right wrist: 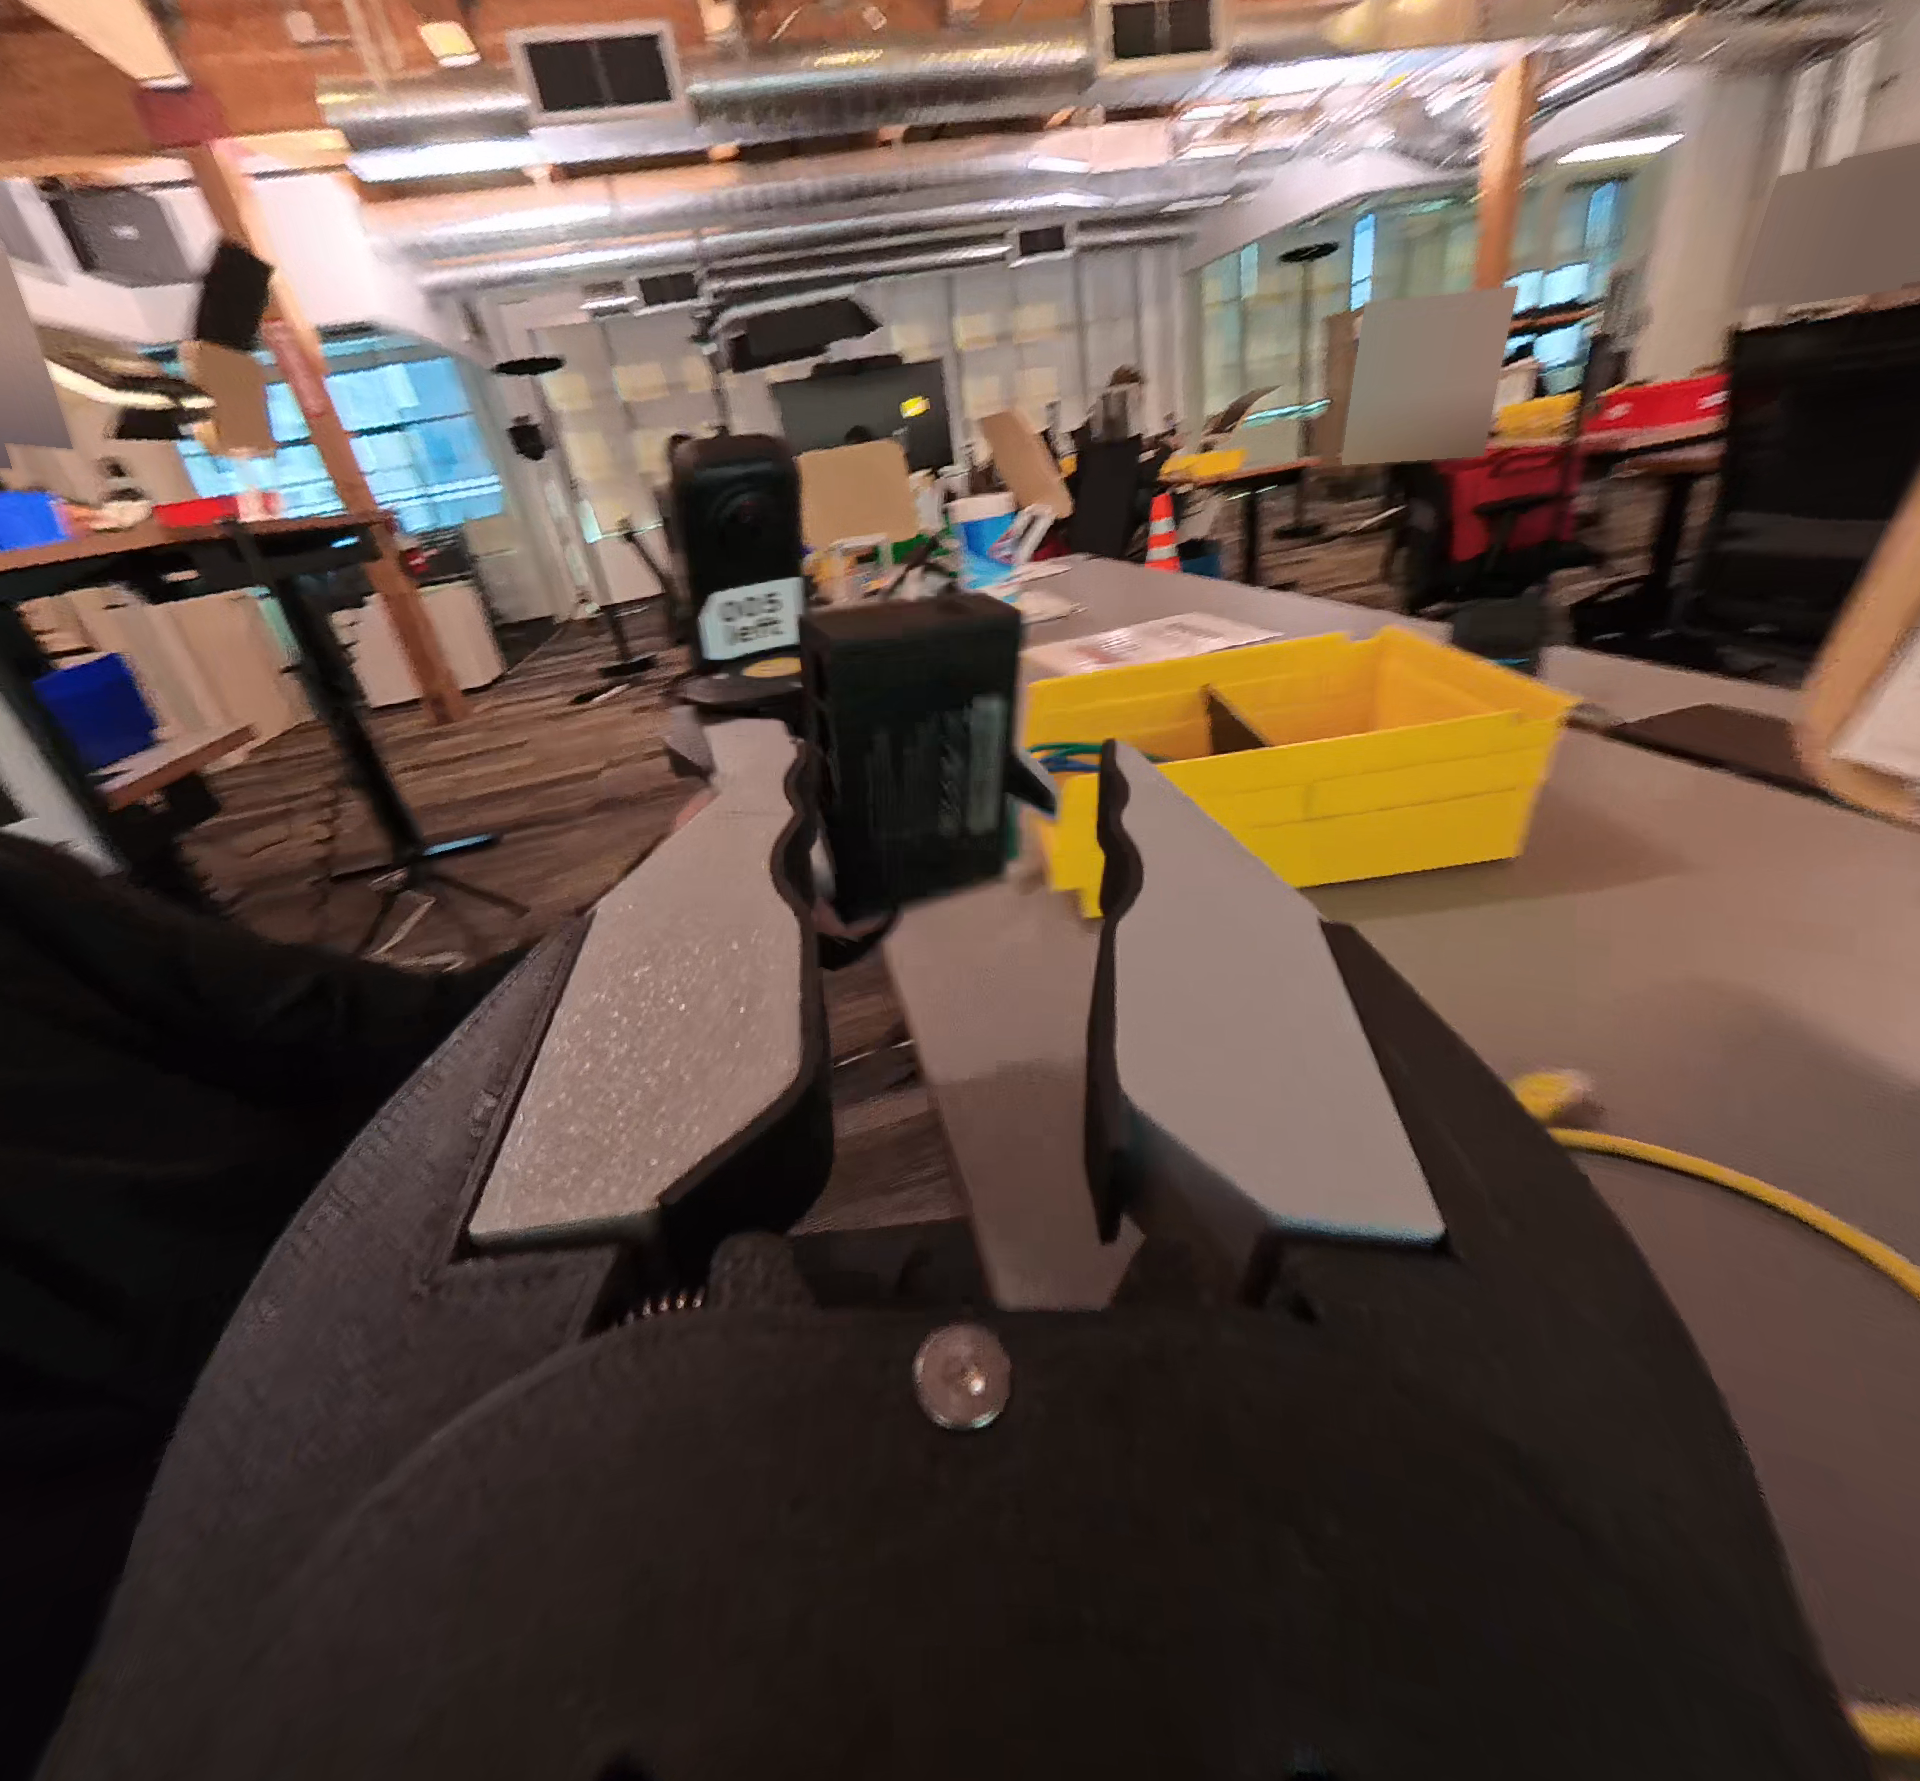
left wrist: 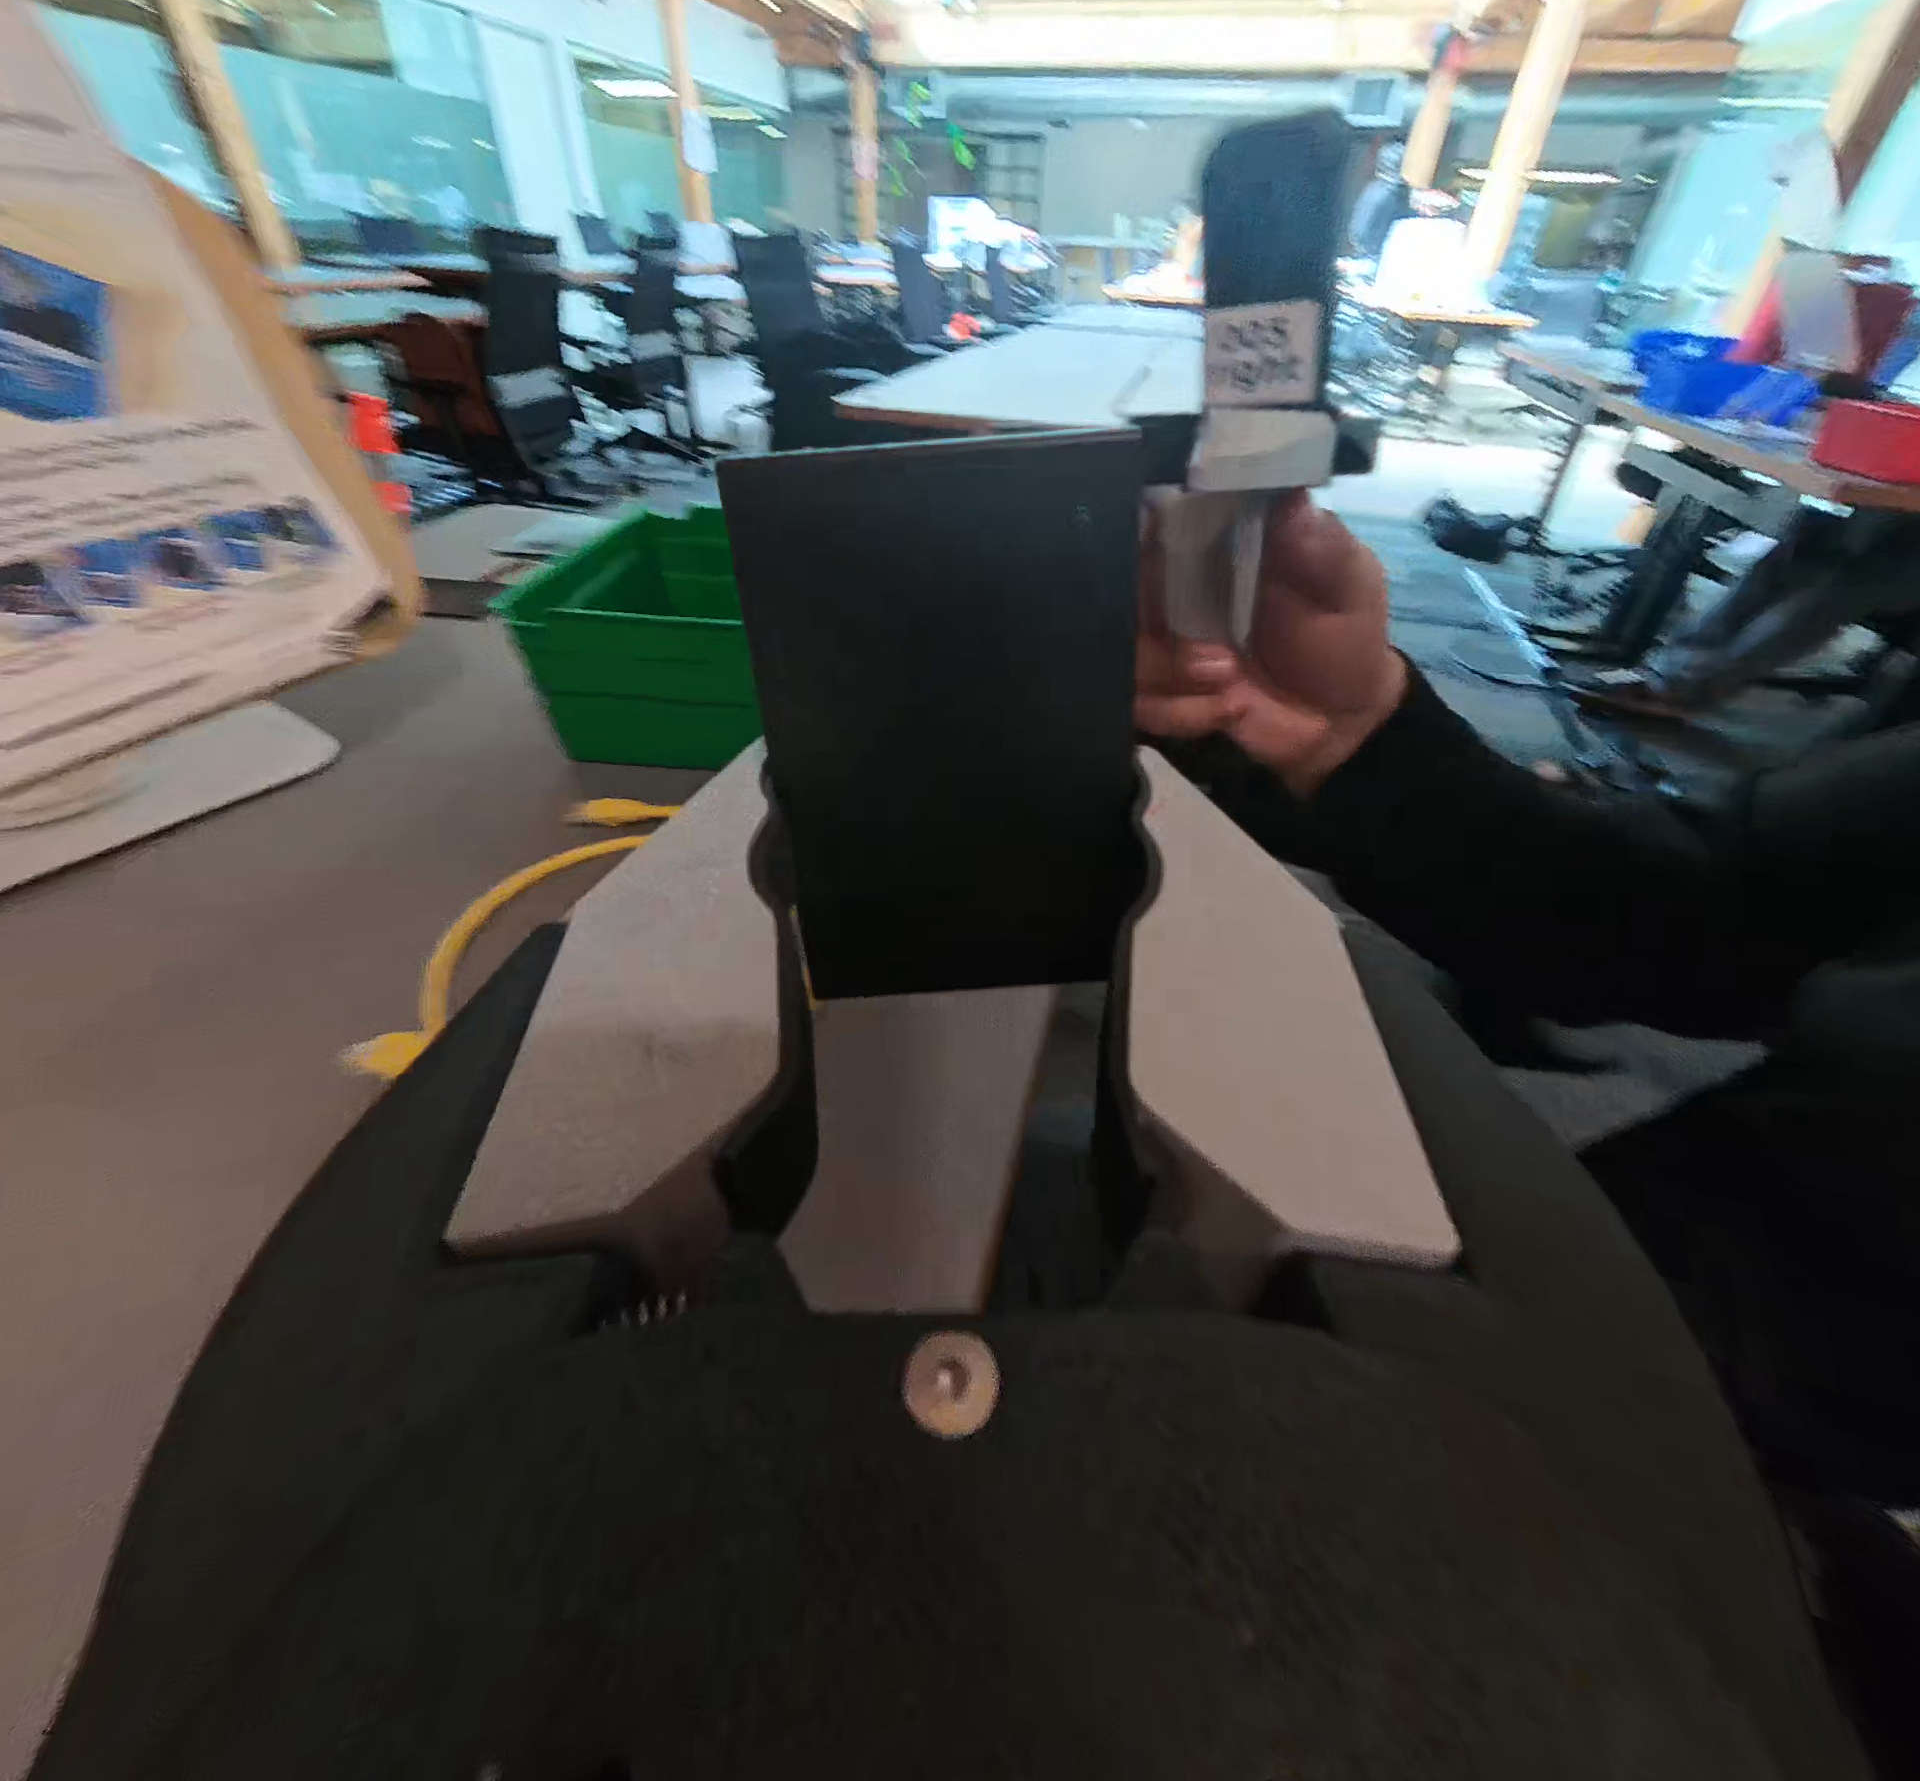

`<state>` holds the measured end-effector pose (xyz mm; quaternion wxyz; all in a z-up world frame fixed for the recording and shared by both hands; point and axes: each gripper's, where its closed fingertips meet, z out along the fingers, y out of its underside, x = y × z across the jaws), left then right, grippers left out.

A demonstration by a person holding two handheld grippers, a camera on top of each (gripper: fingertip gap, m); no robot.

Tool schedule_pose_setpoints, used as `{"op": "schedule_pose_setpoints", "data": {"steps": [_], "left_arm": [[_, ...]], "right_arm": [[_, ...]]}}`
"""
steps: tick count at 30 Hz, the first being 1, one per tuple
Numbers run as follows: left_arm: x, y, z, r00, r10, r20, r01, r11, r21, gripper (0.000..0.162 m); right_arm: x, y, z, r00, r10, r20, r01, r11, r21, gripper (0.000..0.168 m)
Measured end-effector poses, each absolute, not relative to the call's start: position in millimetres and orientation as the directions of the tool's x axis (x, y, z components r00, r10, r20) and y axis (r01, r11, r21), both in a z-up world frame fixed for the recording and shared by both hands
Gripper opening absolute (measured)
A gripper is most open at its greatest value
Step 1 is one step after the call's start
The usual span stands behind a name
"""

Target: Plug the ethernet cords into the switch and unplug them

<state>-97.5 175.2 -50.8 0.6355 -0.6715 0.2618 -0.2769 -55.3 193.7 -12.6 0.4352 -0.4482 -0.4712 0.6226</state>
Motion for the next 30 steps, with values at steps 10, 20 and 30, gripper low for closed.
{"op": "schedule_pose_setpoints", "data": {"steps": [10,20,30], "left_arm": [[-206,155,2,0.906,-0.418,-0.059,-0.001,0.138,-0.99,0.061],[-236,148,8,0.951,-0.276,-0.136,-0.091,0.17,-0.981,0.061],[-250,146,8,0.961,-0.248,-0.123,-0.077,0.188,-0.979,0.061]], "right_arm": [[-45,303,-79,0.324,0.945,0.035,0.184,-0.027,-0.983,0.055],[-131,284,-173,0.239,0.97,-0.043,0.4,-0.138,-0.906,0.055],[-197,341,-217,0.38,0.922,0.072,0.531,-0.153,-0.834,0.049]]}}
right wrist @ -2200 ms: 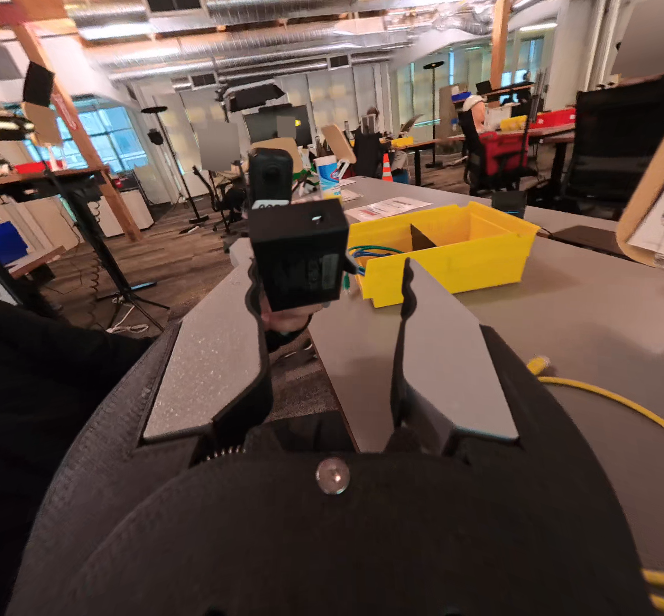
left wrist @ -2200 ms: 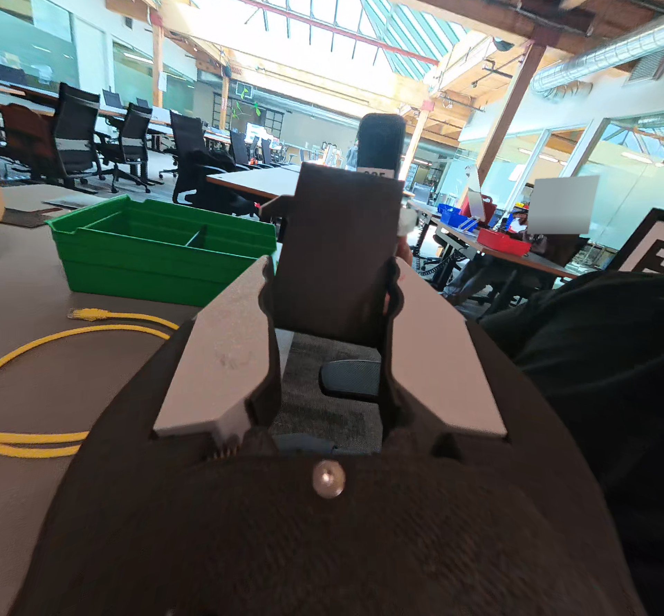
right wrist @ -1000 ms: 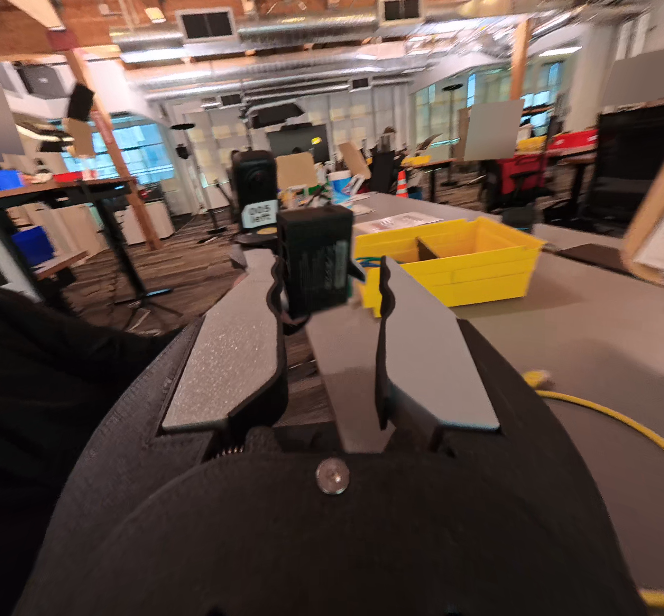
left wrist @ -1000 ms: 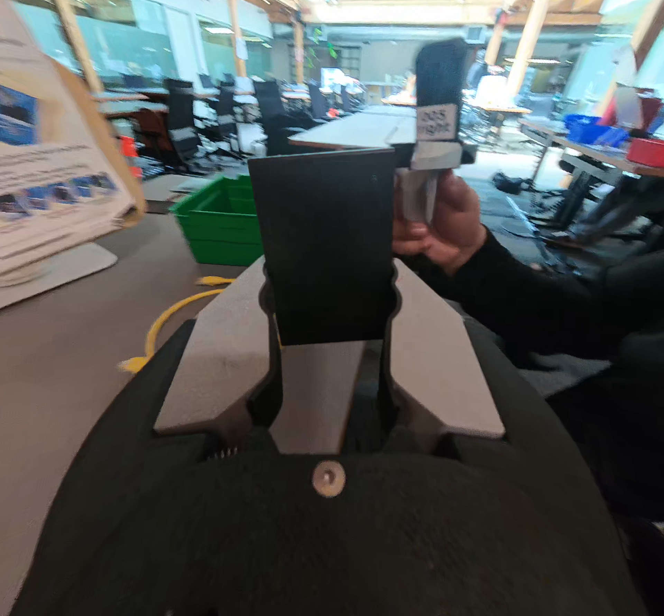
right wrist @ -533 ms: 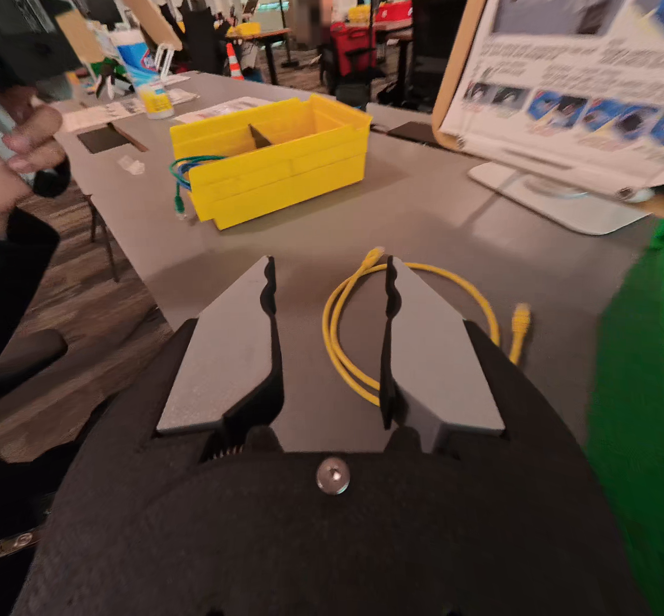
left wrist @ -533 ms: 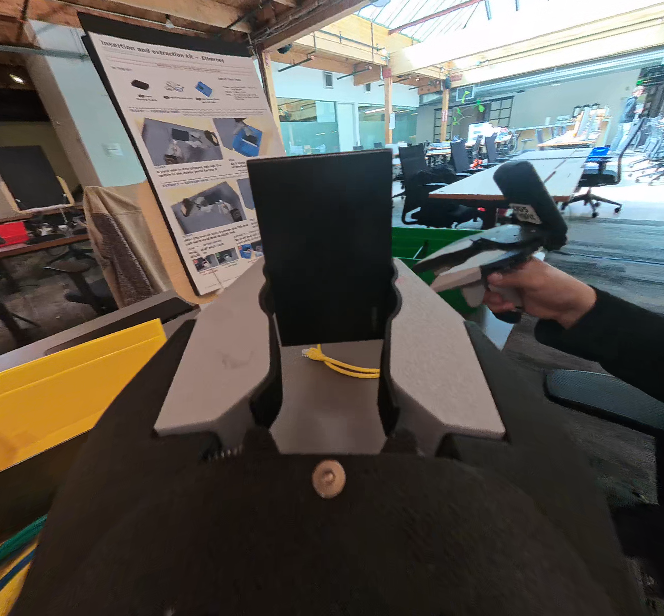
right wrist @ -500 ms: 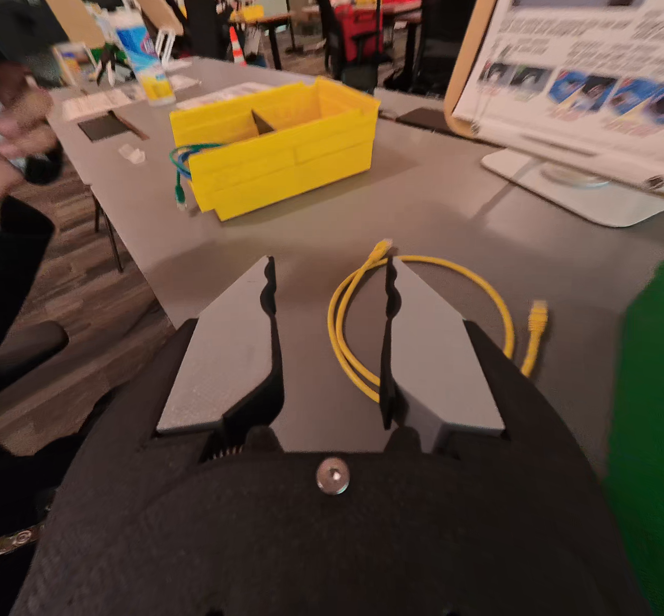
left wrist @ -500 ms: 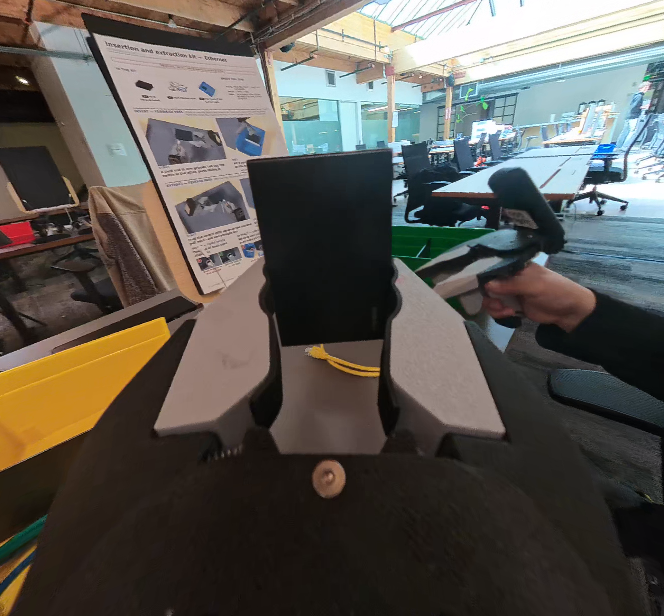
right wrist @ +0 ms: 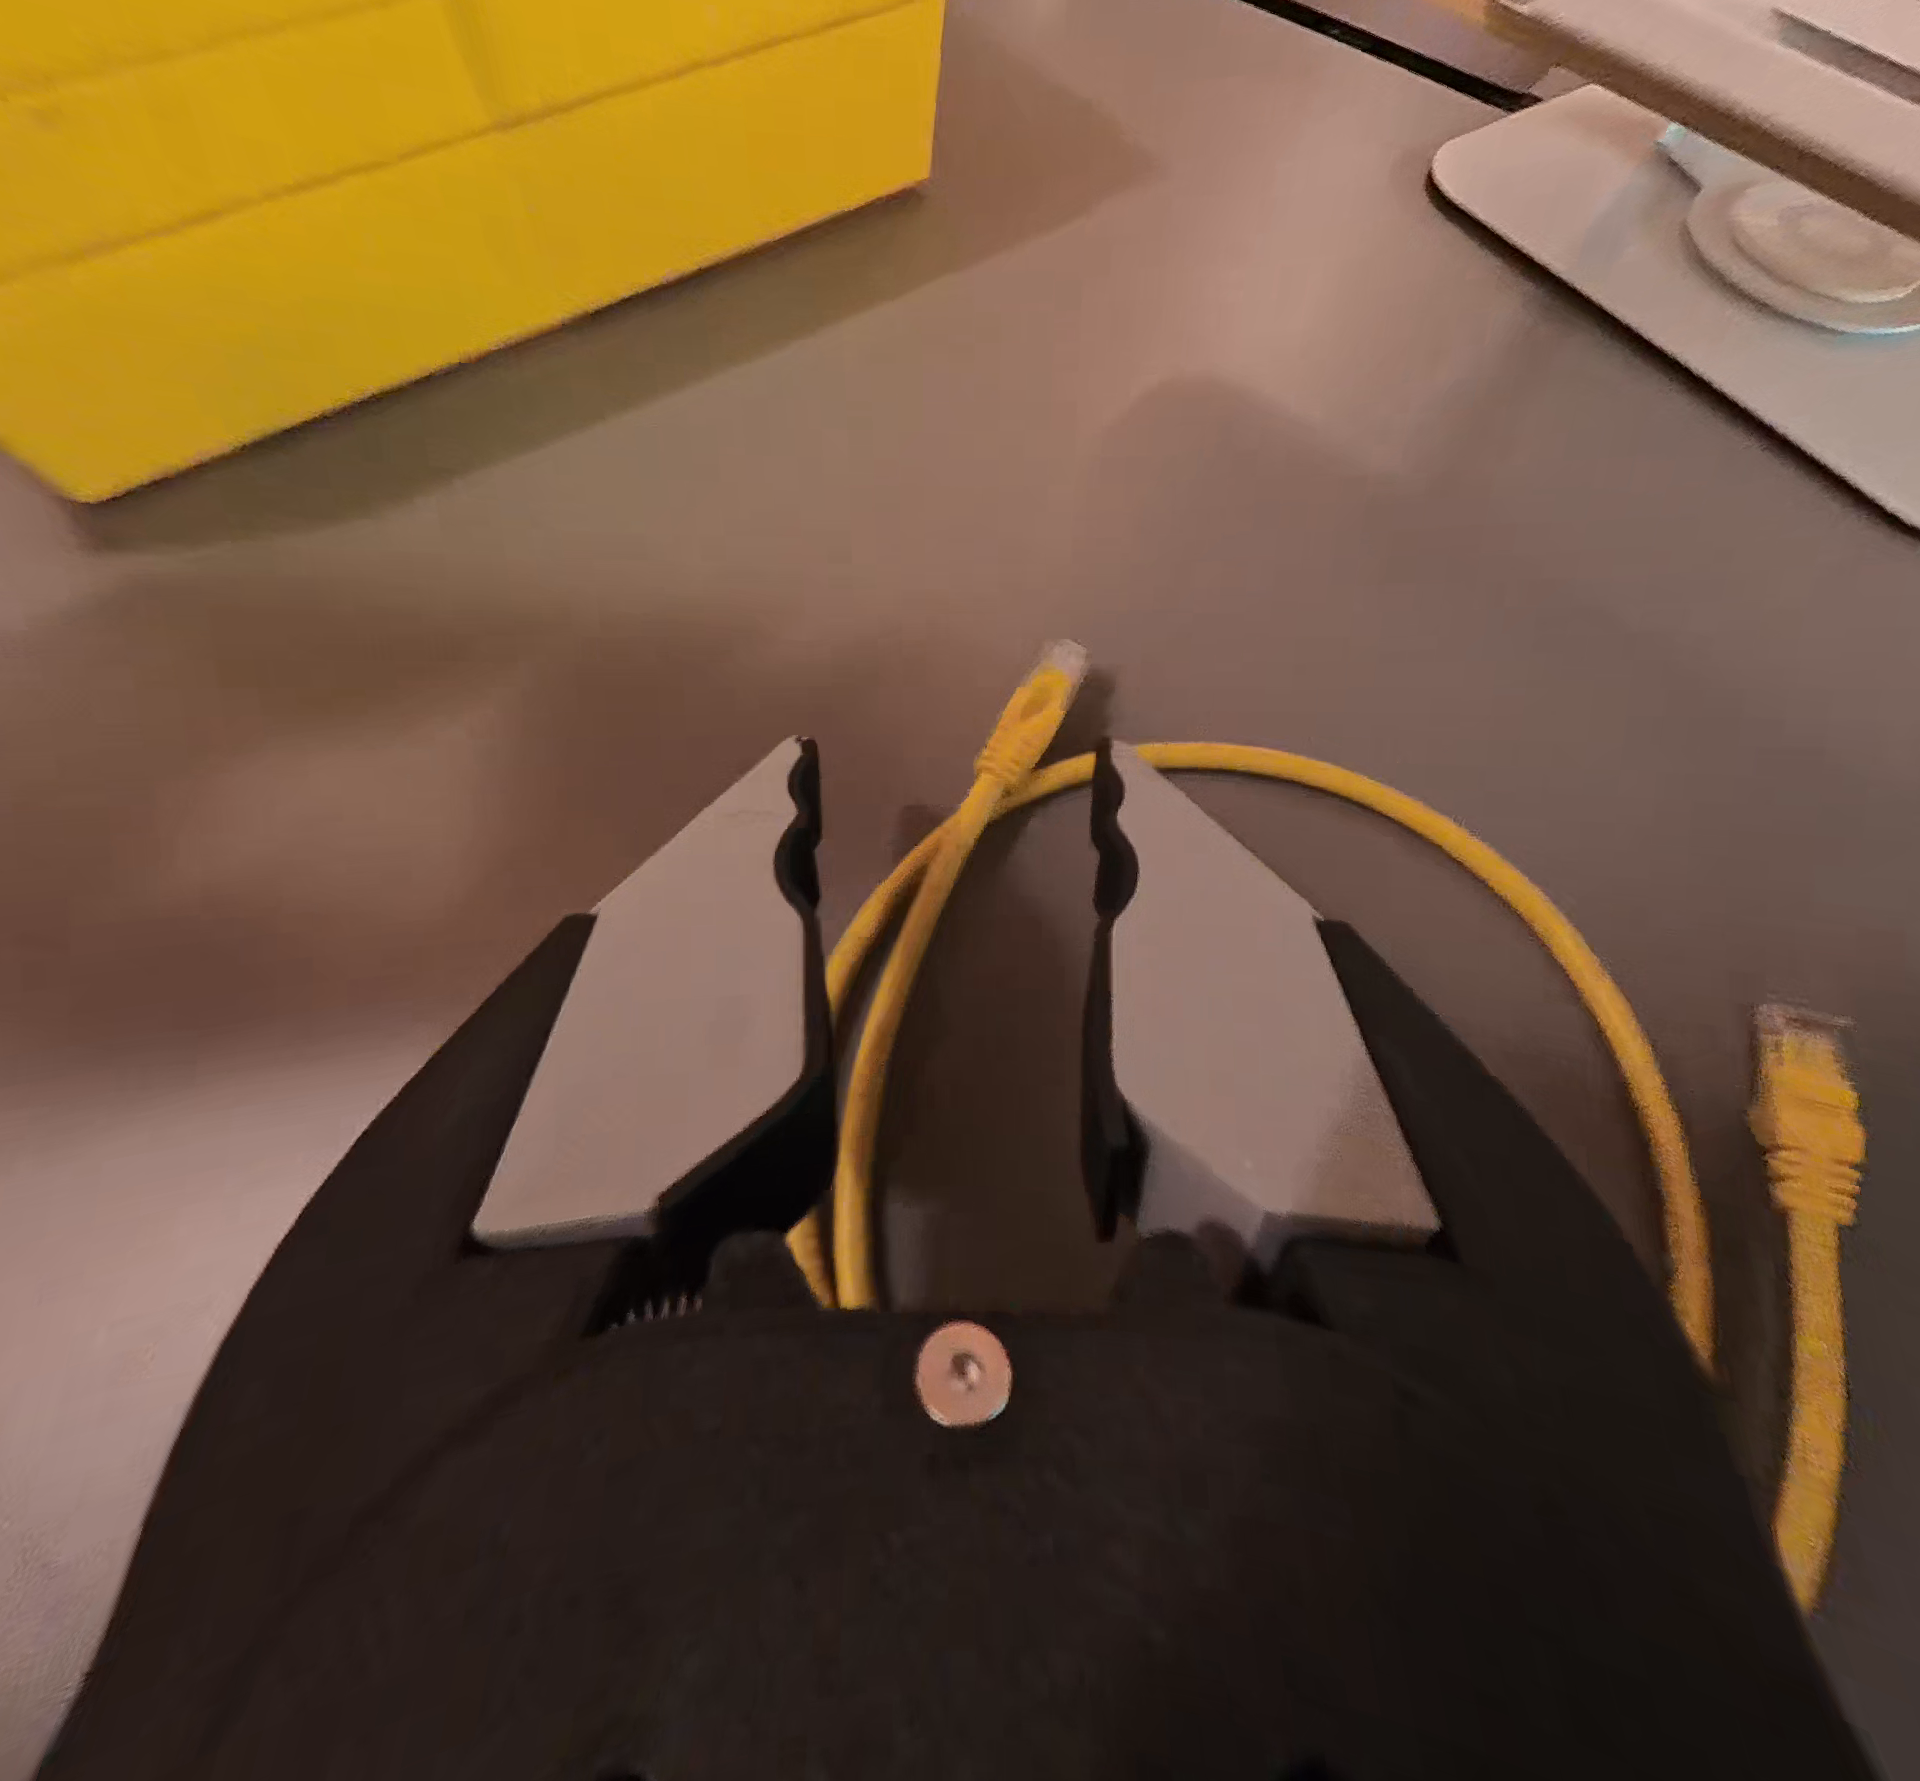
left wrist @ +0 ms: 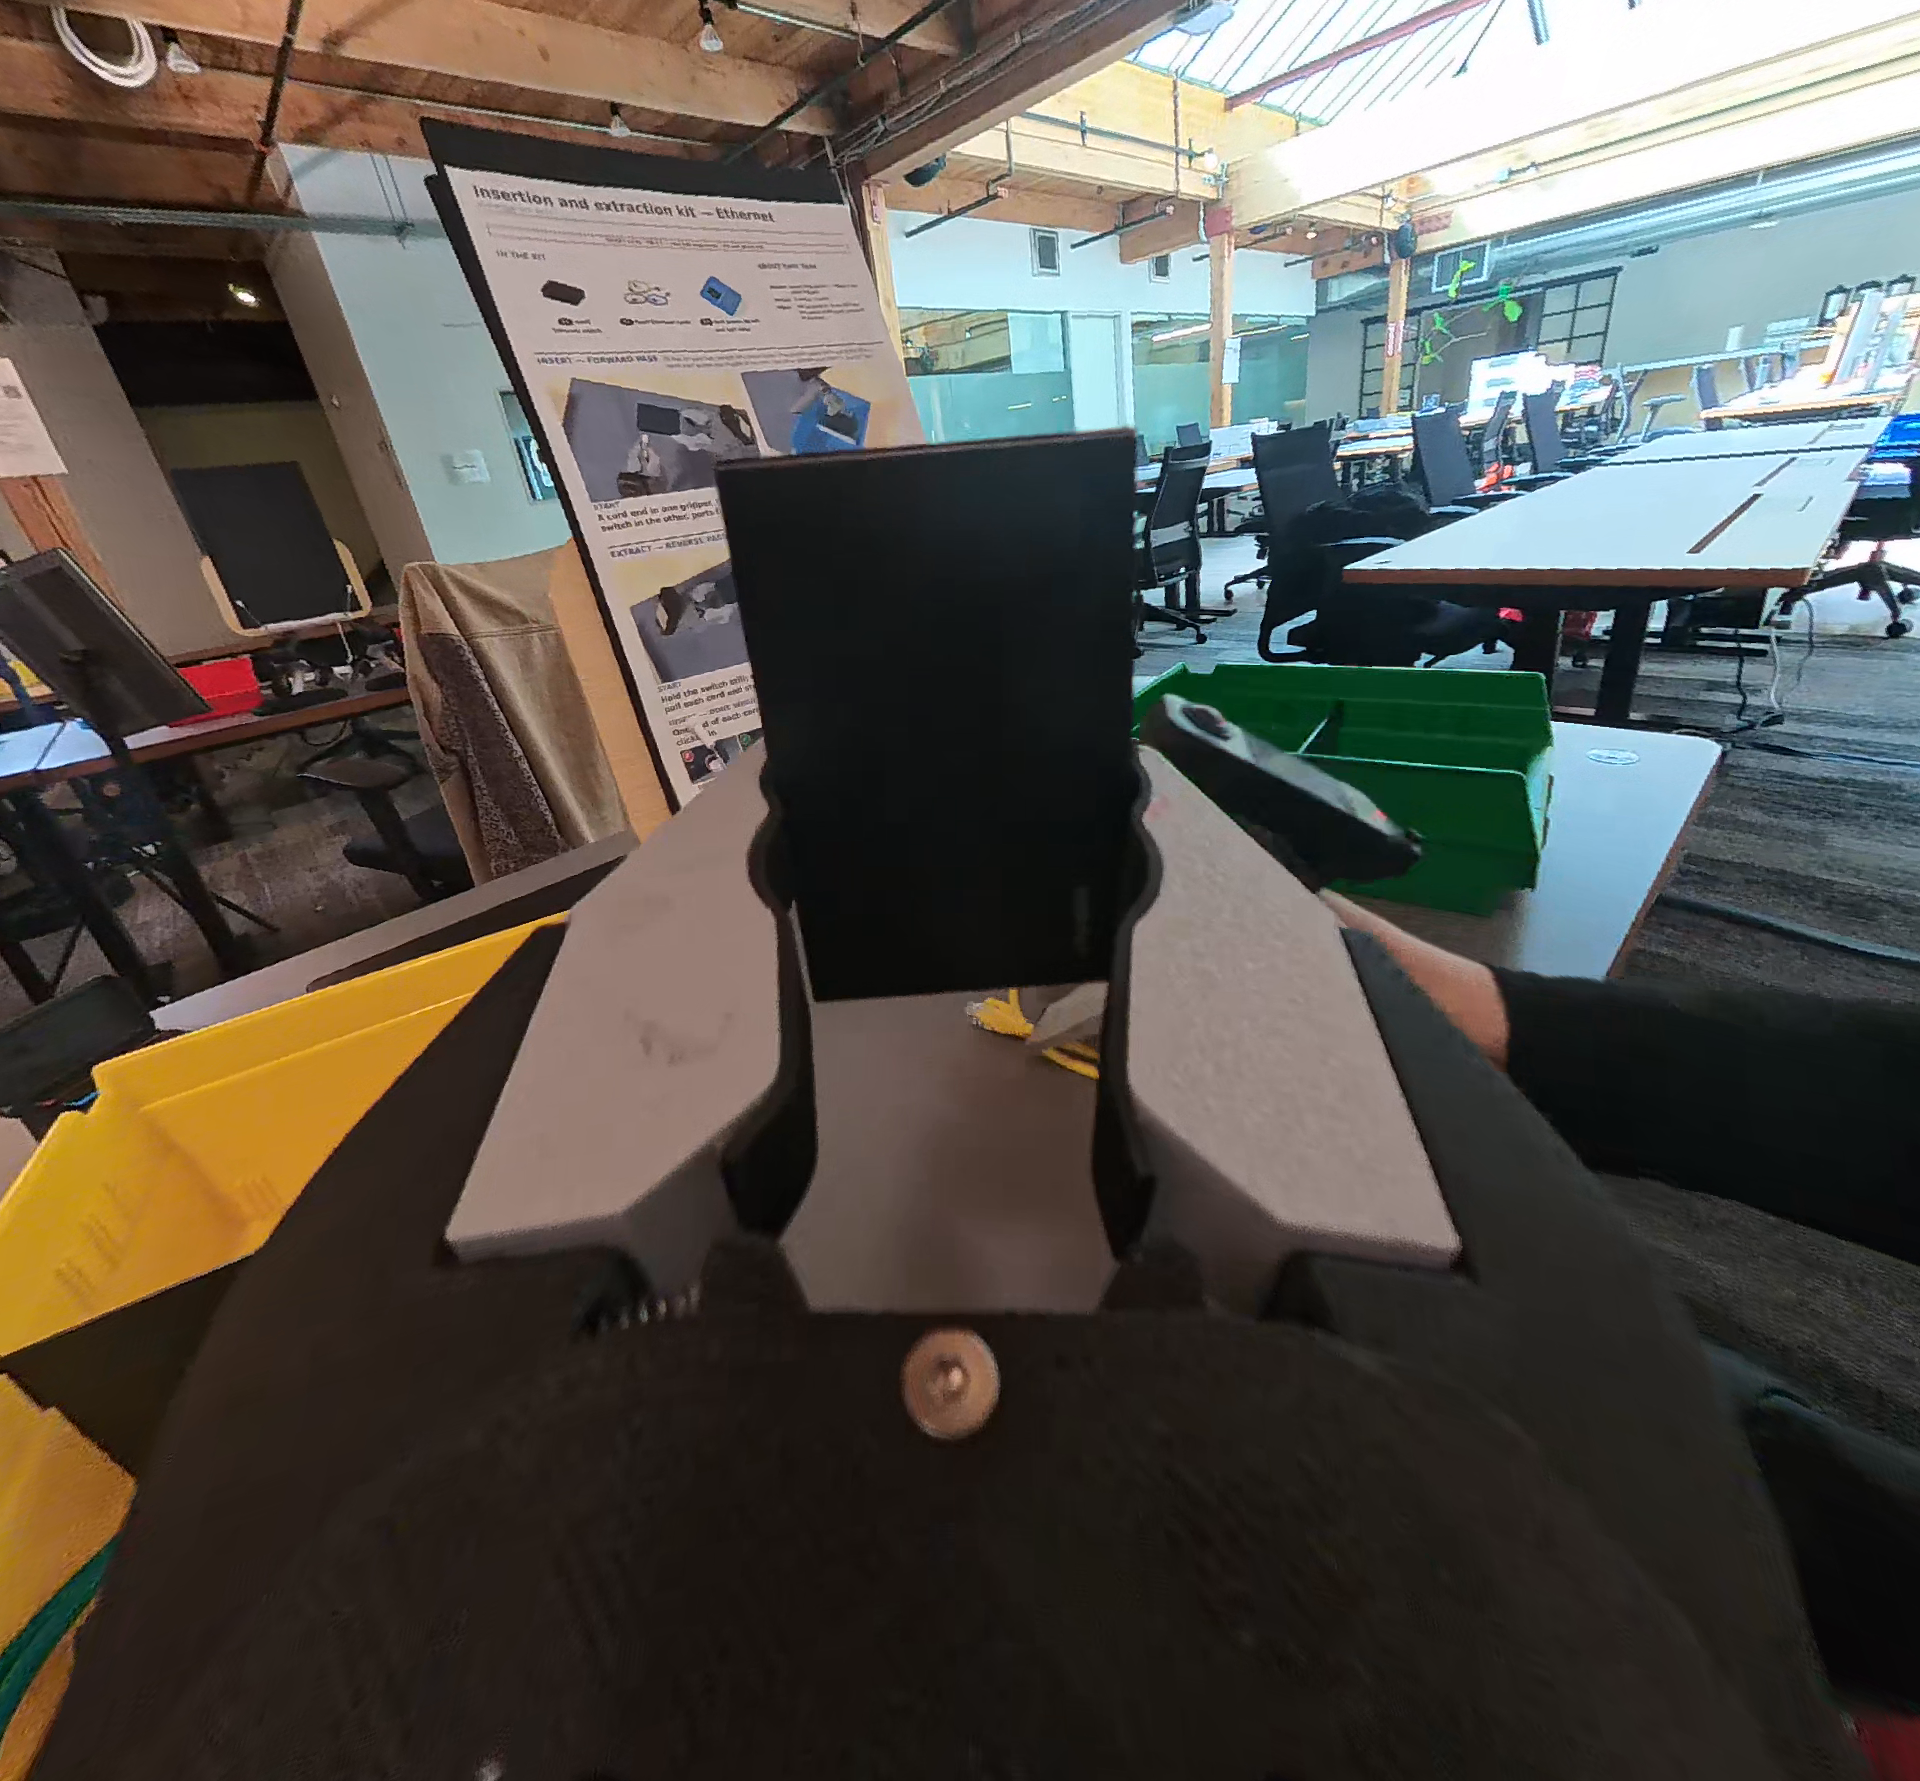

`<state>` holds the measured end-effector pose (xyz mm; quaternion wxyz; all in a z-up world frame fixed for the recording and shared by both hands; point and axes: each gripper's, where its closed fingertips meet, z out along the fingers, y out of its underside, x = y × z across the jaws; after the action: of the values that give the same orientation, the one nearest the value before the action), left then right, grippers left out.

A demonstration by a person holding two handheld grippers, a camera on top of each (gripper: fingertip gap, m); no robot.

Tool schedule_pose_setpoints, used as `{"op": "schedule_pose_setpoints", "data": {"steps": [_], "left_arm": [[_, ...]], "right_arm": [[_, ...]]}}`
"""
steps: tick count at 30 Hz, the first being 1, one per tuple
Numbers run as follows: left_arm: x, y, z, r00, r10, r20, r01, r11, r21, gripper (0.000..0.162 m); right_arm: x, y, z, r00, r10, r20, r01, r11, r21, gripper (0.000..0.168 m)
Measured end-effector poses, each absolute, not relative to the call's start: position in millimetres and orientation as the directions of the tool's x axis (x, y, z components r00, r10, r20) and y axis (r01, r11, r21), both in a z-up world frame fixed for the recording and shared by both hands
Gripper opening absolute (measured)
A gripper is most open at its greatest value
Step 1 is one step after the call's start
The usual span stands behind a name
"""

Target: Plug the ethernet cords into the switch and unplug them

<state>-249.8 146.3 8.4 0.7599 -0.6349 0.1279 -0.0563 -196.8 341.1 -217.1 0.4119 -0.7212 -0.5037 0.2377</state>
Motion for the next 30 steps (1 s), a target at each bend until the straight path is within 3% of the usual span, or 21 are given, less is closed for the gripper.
{"op": "schedule_pose_setpoints", "data": {"steps": [8,15,17,21,25,28,30], "left_arm": [[-240,154,1,0.953,-0.261,-0.155,-0.113,0.167,-0.979,0.06],[-233,158,-6,0.948,-0.267,-0.175,-0.143,0.136,-0.98,0.061],[-234,157,-4,0.949,-0.258,-0.18,-0.146,0.145,-0.979,0.061],[-236,157,-2,0.951,-0.258,-0.171,-0.135,0.151,-0.979,0.06],[-233,164,-7,0.949,-0.255,-0.183,-0.148,0.149,-0.978,0.06],[-225,171,-15,0.939,-0.272,-0.208,-0.175,0.14,-0.974,0.06],[-218,174,-19,0.932,-0.307,-0.19,-0.156,0.132,-0.979,0.061]], "right_arm": [[-206,359,-236,0.344,0.923,0.171,0.648,-0.102,-0.755,0.005],[-181,335,-221,0.245,0.964,0.104,0.603,-0.068,-0.795,0.003],[-163,319,-229,0.185,0.982,0.031,0.641,-0.097,-0.762,0.003],[-144,272,-201,-0.009,0.973,-0.231,0.556,-0.187,-0.81,0.002],[-121,256,-177,-0.108,0.943,-0.315,0.531,-0.213,-0.82,0.002],[-108,251,-199,-0.11,0.925,-0.364,0.633,-0.217,-0.743,0.002],[-101,255,-225,-0.072,0.951,-0.301,0.722,-0.158,-0.673,0.002]]}}
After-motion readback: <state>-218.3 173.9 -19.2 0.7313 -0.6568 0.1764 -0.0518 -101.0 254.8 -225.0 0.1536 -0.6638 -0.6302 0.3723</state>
